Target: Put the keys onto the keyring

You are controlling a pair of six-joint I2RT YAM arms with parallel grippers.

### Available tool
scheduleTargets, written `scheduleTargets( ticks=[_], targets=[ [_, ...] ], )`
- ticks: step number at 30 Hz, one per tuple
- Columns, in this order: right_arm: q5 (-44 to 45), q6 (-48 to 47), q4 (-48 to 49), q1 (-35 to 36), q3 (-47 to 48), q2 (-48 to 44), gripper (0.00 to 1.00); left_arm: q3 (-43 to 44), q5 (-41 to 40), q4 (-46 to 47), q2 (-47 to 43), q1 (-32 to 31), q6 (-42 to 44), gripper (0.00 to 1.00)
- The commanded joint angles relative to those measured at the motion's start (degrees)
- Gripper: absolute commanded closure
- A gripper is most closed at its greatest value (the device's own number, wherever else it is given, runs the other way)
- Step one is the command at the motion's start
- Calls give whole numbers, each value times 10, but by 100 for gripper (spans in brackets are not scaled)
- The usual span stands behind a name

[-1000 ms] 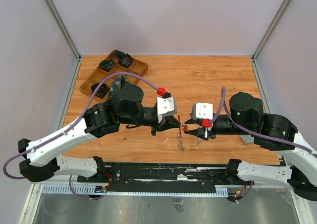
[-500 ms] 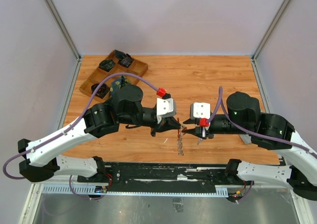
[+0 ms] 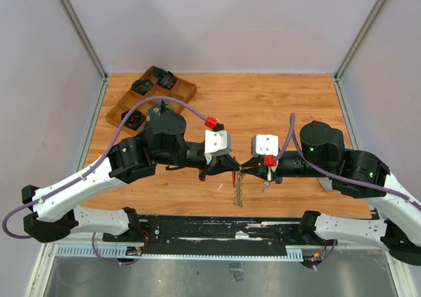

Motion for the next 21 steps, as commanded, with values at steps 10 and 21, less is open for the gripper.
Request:
scheduleTargets(
  ticks=[10,21],
  targets=[
    [-20,23,37,-4,-9,-14,99,-12,-7,58,-27,-3,-12,96],
    [-17,62,209,-4,-80,-105,99,-90,-49,237,-127,-2,-94,57]
  ],
)
